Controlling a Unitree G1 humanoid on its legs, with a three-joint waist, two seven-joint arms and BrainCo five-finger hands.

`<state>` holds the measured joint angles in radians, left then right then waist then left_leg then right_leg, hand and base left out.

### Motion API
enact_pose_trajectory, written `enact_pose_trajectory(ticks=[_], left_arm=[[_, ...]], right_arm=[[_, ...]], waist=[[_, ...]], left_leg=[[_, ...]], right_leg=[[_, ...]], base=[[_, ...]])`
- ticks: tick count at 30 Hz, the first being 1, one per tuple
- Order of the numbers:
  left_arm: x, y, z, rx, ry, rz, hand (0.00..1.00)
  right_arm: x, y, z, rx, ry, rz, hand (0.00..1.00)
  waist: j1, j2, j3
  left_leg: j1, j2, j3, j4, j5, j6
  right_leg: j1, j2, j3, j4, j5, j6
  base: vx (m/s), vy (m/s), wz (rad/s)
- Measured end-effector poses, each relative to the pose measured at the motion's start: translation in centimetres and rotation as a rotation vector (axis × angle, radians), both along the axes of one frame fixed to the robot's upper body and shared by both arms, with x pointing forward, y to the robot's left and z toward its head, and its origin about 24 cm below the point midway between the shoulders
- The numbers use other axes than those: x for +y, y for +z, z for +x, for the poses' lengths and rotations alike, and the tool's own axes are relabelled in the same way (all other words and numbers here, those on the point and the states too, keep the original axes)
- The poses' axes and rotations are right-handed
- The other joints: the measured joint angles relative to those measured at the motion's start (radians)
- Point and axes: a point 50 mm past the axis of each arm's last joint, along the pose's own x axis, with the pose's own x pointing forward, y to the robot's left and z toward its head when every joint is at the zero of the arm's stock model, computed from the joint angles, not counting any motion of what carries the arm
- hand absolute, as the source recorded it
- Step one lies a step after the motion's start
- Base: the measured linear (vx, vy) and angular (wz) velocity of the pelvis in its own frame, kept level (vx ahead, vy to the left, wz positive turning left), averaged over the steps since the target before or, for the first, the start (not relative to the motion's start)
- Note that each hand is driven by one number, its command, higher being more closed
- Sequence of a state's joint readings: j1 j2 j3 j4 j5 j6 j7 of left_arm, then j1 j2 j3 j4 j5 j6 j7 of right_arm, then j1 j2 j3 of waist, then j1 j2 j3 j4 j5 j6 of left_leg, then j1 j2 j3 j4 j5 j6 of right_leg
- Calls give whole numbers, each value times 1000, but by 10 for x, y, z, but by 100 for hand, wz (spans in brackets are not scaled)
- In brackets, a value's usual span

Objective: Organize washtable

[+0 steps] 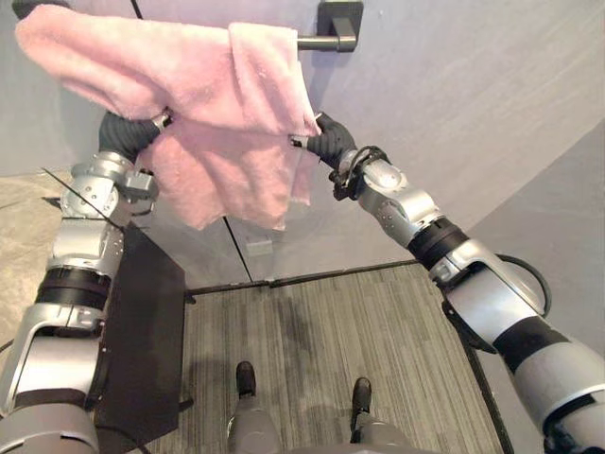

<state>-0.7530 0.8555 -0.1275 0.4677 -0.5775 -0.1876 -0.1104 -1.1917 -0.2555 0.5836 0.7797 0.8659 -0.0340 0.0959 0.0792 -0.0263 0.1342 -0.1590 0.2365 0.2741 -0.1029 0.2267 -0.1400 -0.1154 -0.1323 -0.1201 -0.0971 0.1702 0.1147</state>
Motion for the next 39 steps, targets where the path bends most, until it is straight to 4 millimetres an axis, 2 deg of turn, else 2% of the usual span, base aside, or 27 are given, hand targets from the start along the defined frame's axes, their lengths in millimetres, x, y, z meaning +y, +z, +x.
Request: enact_pose_trajectory(ticks=[3, 11, 22, 28, 33, 39], left_arm=[[0, -1, 1, 18, 4, -2, 100], [-1, 0, 1, 31, 2, 30, 100], [2, -4, 5, 66, 5, 42, 100], [-1, -12, 9, 112, 6, 121, 100], [-11, -32, 9, 179, -42, 181, 100], [-13, -62, -2, 256, -78, 193, 100]], right_arm=[[0, 1, 0, 4, 0, 12, 100], [-2, -2, 2, 20, -1, 14, 100], [-2, -6, 2, 39, 3, -4, 100], [-6, -13, 5, 65, -19, -19, 100], [-21, -17, 9, 80, -60, -40, 100], [-24, -28, 10, 125, -76, -78, 100]], waist=[[6, 12, -1], [19, 13, -1], [16, 18, 1], [16, 19, 1], [10, 19, 1], [-10, 19, 1]], left_leg=[[0, 0, 0, 0, 0, 1], [0, -1, 0, 0, 2, 2], [-1, -1, 3, 0, -4, -4], [-6, -2, 7, 0, -4, -4], [-6, -4, 10, 0, -1, 0], [-6, -6, 16, -1, -4, -4]], right_leg=[[0, 0, -1, 0, -1, -1], [0, -2, -4, 0, -6, -10], [-3, -2, 0, 0, -7, -10], [-11, -2, 5, 0, -6, -9], [-12, -4, 8, -1, -3, -3], [-15, -7, 12, -1, -2, -1]], base=[[-22, -26, 0], [-23, -24, 0], [0, 0, 0], [0, 0, -1], [0, 0, 0], [0, 0, -1]])
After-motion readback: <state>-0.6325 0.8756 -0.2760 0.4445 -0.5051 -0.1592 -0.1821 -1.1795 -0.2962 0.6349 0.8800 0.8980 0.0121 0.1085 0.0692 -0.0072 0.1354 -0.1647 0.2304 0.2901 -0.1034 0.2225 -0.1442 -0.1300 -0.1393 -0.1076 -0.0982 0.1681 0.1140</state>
